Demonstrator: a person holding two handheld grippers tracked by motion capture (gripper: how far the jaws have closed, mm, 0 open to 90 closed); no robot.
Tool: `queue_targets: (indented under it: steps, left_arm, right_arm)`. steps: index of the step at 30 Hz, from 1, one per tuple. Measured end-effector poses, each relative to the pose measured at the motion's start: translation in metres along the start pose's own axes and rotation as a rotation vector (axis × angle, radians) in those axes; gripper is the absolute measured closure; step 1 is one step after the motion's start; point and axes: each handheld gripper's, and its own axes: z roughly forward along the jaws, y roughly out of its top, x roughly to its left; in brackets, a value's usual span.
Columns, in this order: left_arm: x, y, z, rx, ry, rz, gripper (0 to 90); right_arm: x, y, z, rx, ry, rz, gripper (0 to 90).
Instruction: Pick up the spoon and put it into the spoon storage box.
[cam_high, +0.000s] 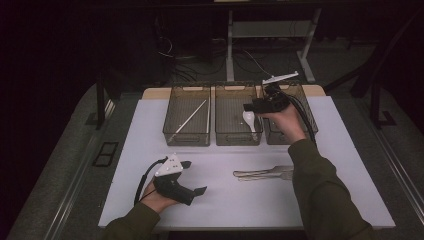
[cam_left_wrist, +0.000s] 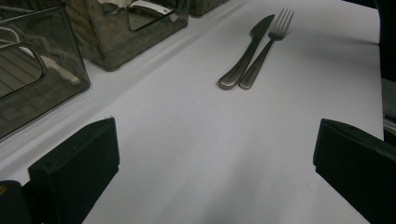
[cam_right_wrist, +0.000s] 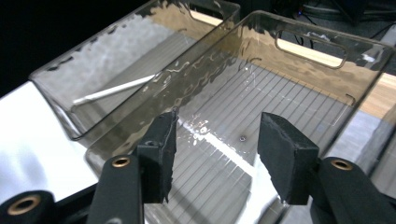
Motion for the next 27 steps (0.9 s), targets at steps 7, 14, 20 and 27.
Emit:
queue_targets:
  steps: [7,14,20,27]
  left_arm:
    - [0.000,0.000,0.001,0.002,0.002,-0.006,0.0]
    - [0.001,0.000,0.000,0.014,0.002,0.001,0.0]
    - [0.000,0.000,0.000,0.014,0.000,0.004,0.0]
    - [0.001,0.000,0.000,0.015,-0.001,0.000,0.0]
  right_arm:
    - [-0.005,-0.010,-0.027,-0.027,-0.006,-0.002,43.8]
    - [-0.008,-0.029,-0.046,-0.031,-0.002,-0.002,41.8]
    - [-0.005,-0.046,-0.059,-0.028,0.006,-0.004,41.2]
    - [-0.001,-0.066,-0.074,-0.039,0.018,-0.013,40.9]
